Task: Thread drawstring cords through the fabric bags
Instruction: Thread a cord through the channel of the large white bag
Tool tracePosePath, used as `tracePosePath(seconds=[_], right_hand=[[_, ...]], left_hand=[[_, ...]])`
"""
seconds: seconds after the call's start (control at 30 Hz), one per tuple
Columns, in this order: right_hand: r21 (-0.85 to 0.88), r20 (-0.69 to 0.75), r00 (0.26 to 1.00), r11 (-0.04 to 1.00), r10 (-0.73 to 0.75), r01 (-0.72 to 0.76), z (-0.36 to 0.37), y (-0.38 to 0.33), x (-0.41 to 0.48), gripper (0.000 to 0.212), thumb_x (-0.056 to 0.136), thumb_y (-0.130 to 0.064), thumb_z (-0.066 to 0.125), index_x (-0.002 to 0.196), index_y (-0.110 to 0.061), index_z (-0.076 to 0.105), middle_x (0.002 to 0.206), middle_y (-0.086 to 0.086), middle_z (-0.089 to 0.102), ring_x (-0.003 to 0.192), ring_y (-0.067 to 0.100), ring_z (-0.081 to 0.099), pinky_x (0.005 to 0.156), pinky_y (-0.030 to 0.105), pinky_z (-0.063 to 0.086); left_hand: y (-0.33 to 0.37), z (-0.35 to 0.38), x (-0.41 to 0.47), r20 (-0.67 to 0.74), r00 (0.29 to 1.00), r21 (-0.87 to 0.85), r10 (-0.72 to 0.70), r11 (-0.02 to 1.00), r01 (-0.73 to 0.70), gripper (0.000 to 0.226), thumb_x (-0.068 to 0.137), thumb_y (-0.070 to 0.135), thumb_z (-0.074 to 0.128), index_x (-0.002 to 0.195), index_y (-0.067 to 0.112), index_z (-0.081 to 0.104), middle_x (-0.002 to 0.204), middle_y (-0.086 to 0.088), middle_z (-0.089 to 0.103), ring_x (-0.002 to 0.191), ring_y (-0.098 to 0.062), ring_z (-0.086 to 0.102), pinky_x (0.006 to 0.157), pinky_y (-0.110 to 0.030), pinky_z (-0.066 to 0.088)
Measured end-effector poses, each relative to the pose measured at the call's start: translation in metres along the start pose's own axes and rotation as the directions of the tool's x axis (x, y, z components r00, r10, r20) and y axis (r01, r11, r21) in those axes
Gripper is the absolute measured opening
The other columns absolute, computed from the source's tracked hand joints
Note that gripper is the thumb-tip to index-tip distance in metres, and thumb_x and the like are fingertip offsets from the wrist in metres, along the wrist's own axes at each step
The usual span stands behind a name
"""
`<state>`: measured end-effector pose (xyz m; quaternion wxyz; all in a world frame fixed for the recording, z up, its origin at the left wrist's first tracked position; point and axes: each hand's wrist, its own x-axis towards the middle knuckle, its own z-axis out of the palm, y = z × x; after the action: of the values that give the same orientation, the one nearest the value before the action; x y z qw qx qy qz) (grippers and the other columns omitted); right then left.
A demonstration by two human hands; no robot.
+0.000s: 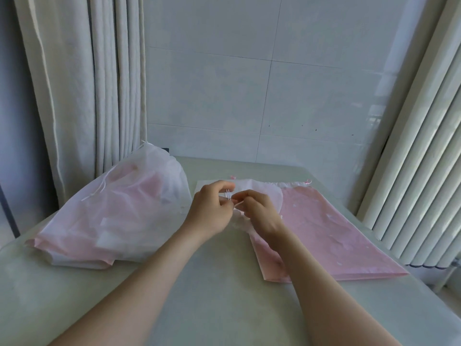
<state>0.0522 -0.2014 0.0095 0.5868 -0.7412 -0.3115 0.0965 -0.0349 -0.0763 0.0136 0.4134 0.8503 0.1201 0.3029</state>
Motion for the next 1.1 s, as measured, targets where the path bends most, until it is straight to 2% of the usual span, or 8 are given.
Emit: tracePosePath(seconds=[0.2,0.33,0.43,0.53,0.63,0.8,0.93,1.1], right_hand=[[0.077,-0.132,0.991,0.997,0.004,0.007,-0.002,-0.010,-0.006,0.021,0.091,-0.011,0.058,0.089,-0.007,0.078,0.075,0.002,0.074,0.070,0.014,0.066,0.068,0.027,0.050],[-0.017,-0.009,0.999,0.999,-0.044,0.044,0.007,-0.014,-0.011,0.041,0.087,-0.029,0.068,0.065,0.003,0.054,0.063,0.009,0.035,0.064,0.021,0.032,0.060,0.032,0.024],[0.000,-0.100,0.994,0.999,-0.052,0.053,0.011,-0.016,-0.009,0.036,0.090,-0.028,0.072,0.068,0.000,0.066,0.063,0.009,0.038,0.064,0.020,0.034,0.061,0.033,0.026],[0.243,-0.191,0.967,0.962,0.170,-0.121,0.004,-0.020,-0.003,0.019,0.092,-0.023,0.072,0.082,-0.008,0.078,0.063,0.003,0.051,0.064,0.017,0.046,0.062,0.032,0.038],[0.561,-0.096,0.949,0.804,0.300,-0.198,-0.002,-0.024,0.000,0.011,0.092,-0.018,0.071,0.094,-0.010,0.079,0.064,0.000,0.050,0.064,0.017,0.049,0.062,0.031,0.036],[0.719,-0.146,0.937,0.685,0.316,-0.119,-0.006,-0.025,0.003,0.007,0.094,-0.022,0.072,0.098,-0.016,0.073,0.073,-0.002,0.057,0.066,0.014,0.053,0.067,0.031,0.037],[0.655,-0.158,0.924,0.737,0.348,-0.165,-0.015,-0.023,0.003,0.018,0.099,-0.010,0.061,0.112,-0.008,0.074,0.098,0.004,0.076,0.081,0.019,0.063,0.074,0.031,0.046],[0.342,-0.358,0.871,0.915,0.336,-0.212,-0.018,-0.021,0.000,0.024,0.096,-0.004,0.052,0.107,-0.004,0.073,0.092,0.009,0.077,0.077,0.020,0.063,0.073,0.031,0.050]], left_hand=[[0.001,0.007,-0.003,-0.019,0.999,-0.029,0.027,0.999,-0.027,0.055,0.093,0.000,0.061,0.141,0.025,0.058,0.135,0.007,0.065,0.084,-0.006,0.071,0.071,-0.003,0.045],[0.005,0.008,-0.005,0.064,0.989,0.055,0.135,0.989,-0.139,0.066,0.085,-0.004,0.060,0.145,0.024,0.058,0.143,0.005,0.063,0.126,-0.011,0.062,0.085,0.005,0.037],[0.007,0.006,-0.007,0.039,0.989,0.076,0.144,0.986,-0.146,0.071,0.085,-0.003,0.060,0.148,0.028,0.051,0.133,0.008,0.068,0.116,-0.015,0.066,0.095,-0.016,0.050],[0.005,0.004,-0.008,0.029,0.999,0.105,0.041,0.994,-0.044,0.076,0.085,0.003,0.064,0.149,0.032,0.034,0.122,0.016,0.066,0.094,-0.016,0.069,0.094,-0.041,0.054],[0.006,0.005,-0.009,-0.015,0.999,0.139,-0.044,0.989,0.046,0.061,0.087,0.017,0.068,0.133,0.032,0.032,0.100,0.021,0.065,0.098,-0.017,0.066,0.098,-0.045,0.049],[0.014,0.002,-0.011,-0.032,0.996,0.260,-0.079,0.962,0.085,0.031,0.088,0.024,0.059,0.114,0.028,0.043,0.085,0.011,0.069,0.093,-0.017,0.063,0.088,-0.039,0.034],[0.011,0.003,-0.008,-0.014,0.997,0.389,-0.077,0.918,0.077,0.017,0.095,0.029,0.053,0.091,0.025,0.070,0.089,0.010,0.070,0.094,-0.020,0.063,0.082,-0.036,0.031],[0.013,-0.001,-0.003,0.002,0.981,-0.050,-0.195,0.980,0.195,0.025,0.096,0.023,0.056,0.084,0.005,0.070,0.071,0.001,0.073,0.076,-0.022,0.068,0.071,-0.035,0.053]])
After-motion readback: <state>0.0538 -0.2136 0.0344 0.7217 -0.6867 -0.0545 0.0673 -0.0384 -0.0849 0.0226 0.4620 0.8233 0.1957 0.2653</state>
